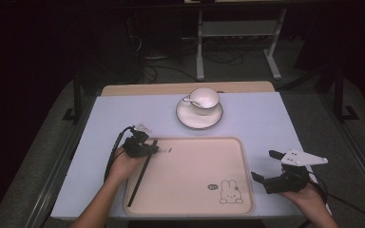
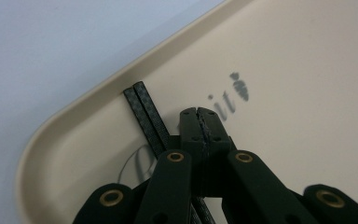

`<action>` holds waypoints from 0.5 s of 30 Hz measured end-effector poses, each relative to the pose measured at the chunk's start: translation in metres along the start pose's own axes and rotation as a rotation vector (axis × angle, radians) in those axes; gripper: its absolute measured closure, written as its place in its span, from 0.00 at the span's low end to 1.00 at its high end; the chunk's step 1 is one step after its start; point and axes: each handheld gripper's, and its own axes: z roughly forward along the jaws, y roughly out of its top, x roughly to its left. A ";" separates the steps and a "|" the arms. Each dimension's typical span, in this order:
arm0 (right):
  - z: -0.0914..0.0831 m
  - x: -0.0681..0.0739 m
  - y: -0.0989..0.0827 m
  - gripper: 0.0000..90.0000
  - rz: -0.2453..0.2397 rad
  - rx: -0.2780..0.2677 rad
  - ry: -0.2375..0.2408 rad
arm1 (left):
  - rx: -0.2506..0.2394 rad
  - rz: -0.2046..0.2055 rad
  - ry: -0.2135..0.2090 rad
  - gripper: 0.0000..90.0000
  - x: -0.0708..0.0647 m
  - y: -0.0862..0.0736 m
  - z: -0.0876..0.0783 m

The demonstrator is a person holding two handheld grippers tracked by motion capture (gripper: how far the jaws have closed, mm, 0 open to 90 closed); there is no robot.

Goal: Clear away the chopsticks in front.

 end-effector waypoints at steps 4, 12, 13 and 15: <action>0.000 0.000 0.000 0.00 -0.002 0.002 0.000 | 0.000 -0.010 0.010 1.00 0.004 -0.007 -0.006; -0.001 0.000 0.000 0.00 0.000 0.003 -0.003 | -0.004 -0.034 0.032 1.00 0.010 -0.015 -0.014; -0.001 0.000 0.000 0.00 -0.003 0.002 -0.003 | -0.007 -0.038 0.033 1.00 0.011 -0.016 -0.014; -0.001 0.001 0.000 0.00 -0.003 0.003 -0.003 | -0.010 -0.041 0.030 0.99 0.011 -0.017 -0.015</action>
